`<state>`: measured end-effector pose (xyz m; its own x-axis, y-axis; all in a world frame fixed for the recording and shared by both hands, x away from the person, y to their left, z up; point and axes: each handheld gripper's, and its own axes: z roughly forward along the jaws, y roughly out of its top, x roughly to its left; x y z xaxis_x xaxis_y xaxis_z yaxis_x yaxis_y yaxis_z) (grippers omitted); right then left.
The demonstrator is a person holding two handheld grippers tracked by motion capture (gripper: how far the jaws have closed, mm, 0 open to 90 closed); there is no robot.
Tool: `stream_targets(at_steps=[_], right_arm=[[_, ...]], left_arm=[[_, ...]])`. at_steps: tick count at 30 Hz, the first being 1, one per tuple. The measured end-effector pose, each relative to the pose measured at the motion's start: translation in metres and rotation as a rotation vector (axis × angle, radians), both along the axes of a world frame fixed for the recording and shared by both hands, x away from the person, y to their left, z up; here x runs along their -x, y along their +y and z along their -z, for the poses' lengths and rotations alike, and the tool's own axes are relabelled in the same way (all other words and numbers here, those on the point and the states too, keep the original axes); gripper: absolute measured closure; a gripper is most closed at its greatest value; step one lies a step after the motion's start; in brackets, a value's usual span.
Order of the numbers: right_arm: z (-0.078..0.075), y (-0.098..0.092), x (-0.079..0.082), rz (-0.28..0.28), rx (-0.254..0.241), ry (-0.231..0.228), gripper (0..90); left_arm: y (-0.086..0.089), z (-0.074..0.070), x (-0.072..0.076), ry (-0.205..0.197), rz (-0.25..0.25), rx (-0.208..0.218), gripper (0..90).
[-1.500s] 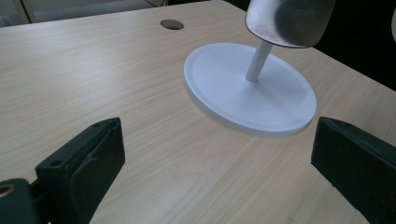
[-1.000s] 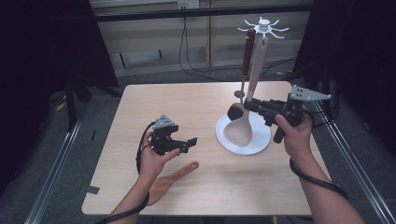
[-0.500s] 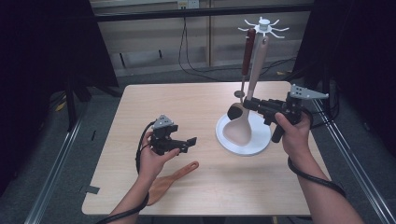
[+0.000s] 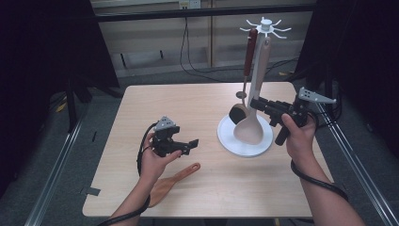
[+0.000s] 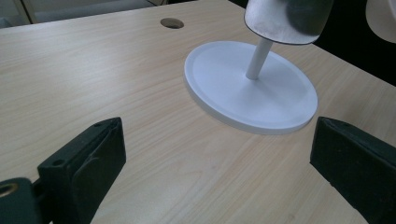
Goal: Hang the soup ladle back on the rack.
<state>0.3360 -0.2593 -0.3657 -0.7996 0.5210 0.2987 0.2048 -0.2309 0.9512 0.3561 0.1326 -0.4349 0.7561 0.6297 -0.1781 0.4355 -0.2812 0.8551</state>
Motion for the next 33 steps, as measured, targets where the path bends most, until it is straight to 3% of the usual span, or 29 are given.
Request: stream_targets(at_steps=[5,13,15,19,25,33], right_arm=[[0.002,-0.003,-0.001,0.049,-0.024,0.011,75.2],[-0.001,-0.004,-0.001,0.120,0.000,0.004,72.2],[-0.002,-0.005,-0.001,0.131,-0.024,-0.002,70.8],[-0.006,-0.004,-0.001,0.140,-0.011,-0.012,69.4],[-0.013,-0.003,0.002,0.177,0.010,-0.048,65.1],[-0.028,-0.002,0.009,0.308,0.027,-0.126,63.9]], left_arm=[[0.000,0.000,0.000,-0.001,0.000,-0.004,3.4],[-0.001,0.001,0.000,0.000,0.002,-0.006,3.4],[-0.002,0.000,0.001,0.001,0.000,-0.011,3.5],[-0.002,0.001,0.001,0.000,0.002,-0.009,3.6],[-0.002,0.001,0.001,-0.004,0.006,-0.007,3.5],[-0.002,0.000,0.001,-0.004,0.003,-0.008,3.6]])
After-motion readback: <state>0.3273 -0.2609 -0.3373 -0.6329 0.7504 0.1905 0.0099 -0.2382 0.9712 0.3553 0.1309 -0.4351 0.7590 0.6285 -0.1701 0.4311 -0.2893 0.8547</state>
